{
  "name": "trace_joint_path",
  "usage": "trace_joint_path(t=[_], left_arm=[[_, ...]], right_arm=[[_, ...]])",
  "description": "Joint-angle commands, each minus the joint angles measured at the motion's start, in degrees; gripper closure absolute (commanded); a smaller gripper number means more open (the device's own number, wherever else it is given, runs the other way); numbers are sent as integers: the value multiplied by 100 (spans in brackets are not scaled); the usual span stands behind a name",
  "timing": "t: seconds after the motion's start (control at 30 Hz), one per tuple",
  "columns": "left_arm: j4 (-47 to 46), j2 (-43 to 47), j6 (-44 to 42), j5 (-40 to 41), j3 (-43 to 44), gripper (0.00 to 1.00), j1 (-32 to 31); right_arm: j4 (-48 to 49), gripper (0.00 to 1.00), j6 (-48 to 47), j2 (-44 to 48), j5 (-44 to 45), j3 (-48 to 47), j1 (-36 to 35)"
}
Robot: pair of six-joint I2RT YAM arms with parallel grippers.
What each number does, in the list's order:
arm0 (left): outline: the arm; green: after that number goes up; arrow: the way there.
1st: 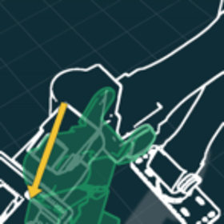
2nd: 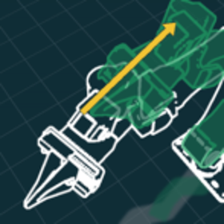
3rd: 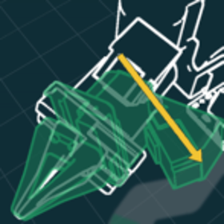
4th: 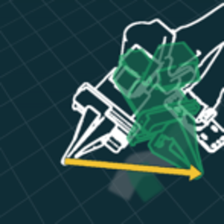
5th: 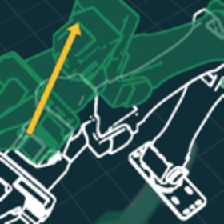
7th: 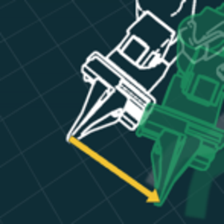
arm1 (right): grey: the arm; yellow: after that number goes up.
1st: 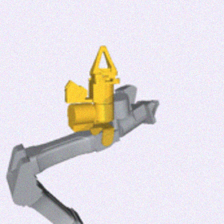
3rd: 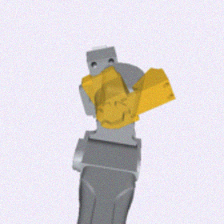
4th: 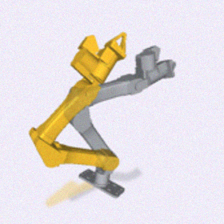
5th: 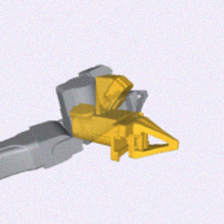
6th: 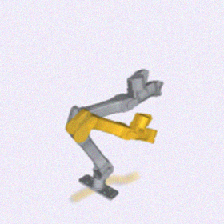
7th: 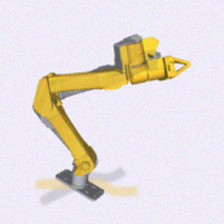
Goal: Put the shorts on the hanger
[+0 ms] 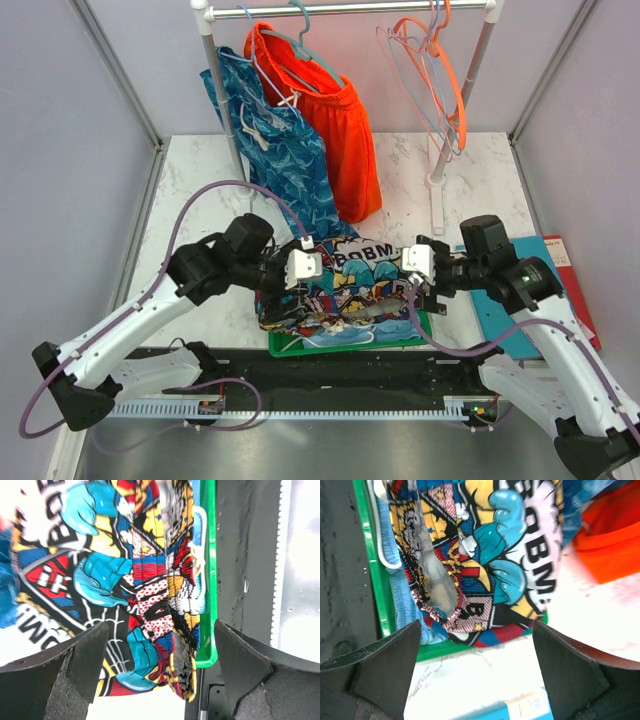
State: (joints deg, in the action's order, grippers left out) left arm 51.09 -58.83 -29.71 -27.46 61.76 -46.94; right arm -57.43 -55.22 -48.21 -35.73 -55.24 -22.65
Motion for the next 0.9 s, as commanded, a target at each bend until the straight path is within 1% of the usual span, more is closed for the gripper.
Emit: trace_joint_path(t=[0.0,0.07,0.1,0.17,0.2,0.23,0.27,0.3,0.33,0.37,0.4,0.43,0.5,0.53,0.57,0.63,0.67,0.7,0.77,0.8,0.87], left_arm=[[525,152,-219,-112,319,8,44],[298,179,-70,56,258,8,123],[209,179,17,66,249,8,193],[7,205,343,-13,328,9,482],[-142,205,439,-92,389,9,571],[-204,196,571,-119,555,9,659],[-248,188,616,-145,652,9,816],[-371,187,677,-119,888,9,879],[-433,161,808,-110,1021,8,940],[-520,152,879,-110,1144,8,1054],[-608,135,975,-32,1363,8,1125],[-774,117,1159,-48,1478,7,1221],[-907,56,1405,-127,1759,7,1564],[-1012,38,1485,-180,1839,7,1774],[-1039,21,1538,-241,1910,7,1854],[-1136,38,1661,-330,2007,7,1969],[-1162,64,1705,-347,1998,7,1995],[-1198,73,1758,-356,1981,7,2030],[-1259,161,1829,-374,1937,7,2127],[-1268,205,1881,-409,1893,7,2153],[-1321,336,1908,-453,1840,6,2206]], right_arm=[[-919,2,141,224,-93,-627,-20],[-675,2,527,137,4,-759,-20],[-508,3,1017,110,65,-908,-20],[194,4,1660,101,22,-1067,-11],[571,4,2090,136,161,-1207,-20],[1149,5,2921,101,232,-1339,-11],[1355,5,3199,40,294,-1505,-11],[1505,6,3506,-22,433,-1898,-11],[1846,7,4040,-214,626,-2111,-20],[1989,10,4307,-329,828,-2331,-20],[2068,11,4466,-460,1030,-2829,-20],[2147,12,4668,-766,1485,-3086,-20],[2288,19,4792,-1067,1900,-3753,-11],[2428,21,4827,-1364,2198,-3957,-2],[2543,27,4837,-1497,2375,-4142,-11],[2867,32,4819,-1875,2735,-4564,15],[2956,38,4845,-2007,2868,-4861,50],[3000,40,4871,-2296,2948,-5030,112],[3018,44,4950,-2570,3114,-5329,200],[3018,44,4994,-2823,3142,-5574,278],[2957,48,5117,-3045,3185,-5856,349]])
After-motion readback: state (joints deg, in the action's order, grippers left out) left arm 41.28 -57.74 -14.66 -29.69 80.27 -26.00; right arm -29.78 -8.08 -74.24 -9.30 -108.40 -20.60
